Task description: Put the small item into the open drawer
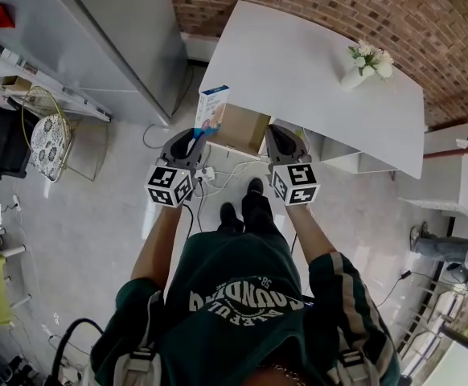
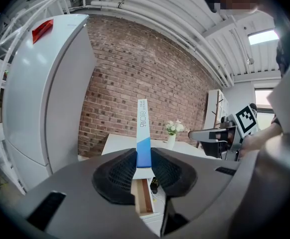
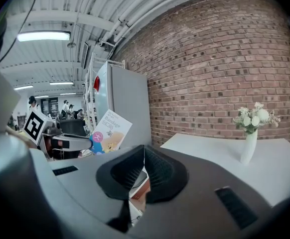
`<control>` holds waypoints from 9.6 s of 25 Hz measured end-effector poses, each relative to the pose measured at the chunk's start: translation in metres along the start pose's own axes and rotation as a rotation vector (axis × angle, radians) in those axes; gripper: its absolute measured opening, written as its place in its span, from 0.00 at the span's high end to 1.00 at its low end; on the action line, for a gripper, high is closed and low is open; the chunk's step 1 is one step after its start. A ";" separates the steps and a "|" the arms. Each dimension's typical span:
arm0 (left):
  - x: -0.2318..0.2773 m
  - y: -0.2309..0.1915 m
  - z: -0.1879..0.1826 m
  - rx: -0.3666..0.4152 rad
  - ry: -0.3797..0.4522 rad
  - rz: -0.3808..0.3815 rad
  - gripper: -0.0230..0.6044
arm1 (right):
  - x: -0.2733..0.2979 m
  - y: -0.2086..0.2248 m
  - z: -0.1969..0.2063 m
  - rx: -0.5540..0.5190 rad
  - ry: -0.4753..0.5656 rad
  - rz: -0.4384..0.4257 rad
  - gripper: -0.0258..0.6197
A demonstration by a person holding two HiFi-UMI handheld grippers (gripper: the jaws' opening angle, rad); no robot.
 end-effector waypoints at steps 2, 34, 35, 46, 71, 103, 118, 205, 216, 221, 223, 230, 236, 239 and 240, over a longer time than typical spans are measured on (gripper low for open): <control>0.001 -0.001 0.003 -0.002 -0.006 -0.006 0.80 | 0.002 0.002 0.003 0.002 -0.007 -0.004 0.92; 0.011 0.004 0.071 -0.002 -0.179 -0.024 0.80 | 0.047 0.024 0.059 0.029 -0.179 -0.105 0.92; 0.012 0.005 0.075 -0.002 -0.188 -0.022 0.80 | 0.049 0.025 0.062 0.032 -0.187 -0.107 0.92; 0.025 0.011 0.120 -0.029 -0.268 -0.016 0.80 | 0.068 0.037 0.106 0.045 -0.279 -0.140 0.92; 0.129 0.015 0.093 -0.198 -0.384 0.020 0.80 | 0.085 0.087 0.043 0.098 -0.478 -0.077 0.92; 0.271 0.021 0.171 -0.129 -0.493 0.036 0.80 | 0.107 0.145 0.110 0.088 -0.564 -0.061 0.92; 0.319 0.019 0.204 -0.152 -0.631 0.065 0.80 | 0.116 0.162 0.115 0.130 -0.586 -0.016 0.92; 0.161 -0.029 -0.044 0.129 -0.483 0.032 0.94 | 0.099 0.055 -0.093 0.028 -0.266 -0.020 0.92; 0.136 -0.078 -0.170 0.214 -0.282 -0.077 0.94 | 0.093 0.013 -0.201 -0.032 -0.077 -0.061 0.92; 0.126 -0.097 -0.205 0.238 -0.208 -0.113 0.94 | 0.088 -0.009 -0.233 -0.073 -0.010 -0.087 0.92; 0.122 -0.099 -0.215 0.258 -0.191 -0.121 0.94 | 0.082 -0.015 -0.240 -0.083 0.003 -0.089 0.92; 0.108 -0.100 -0.239 0.288 -0.153 -0.140 0.94 | 0.073 -0.029 -0.246 -0.114 0.010 -0.102 0.92; 0.102 -0.097 -0.238 0.277 -0.150 -0.137 0.94 | 0.066 -0.034 -0.244 -0.115 0.002 -0.106 0.92; 0.100 -0.094 -0.235 0.281 -0.155 -0.130 0.94 | 0.065 -0.034 -0.244 -0.108 0.004 -0.104 0.92; 0.100 -0.093 -0.234 0.284 -0.159 -0.127 0.94 | 0.065 -0.034 -0.243 -0.106 0.005 -0.104 0.92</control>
Point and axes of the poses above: the fingertips, and each gripper's own axes: x forward along the fingers, y to its right, z out of its underside, the point moved 1 cm from there along -x, backward along the fingers, and after that the axes turned 15 degrees about x, right-handed, at the moved point
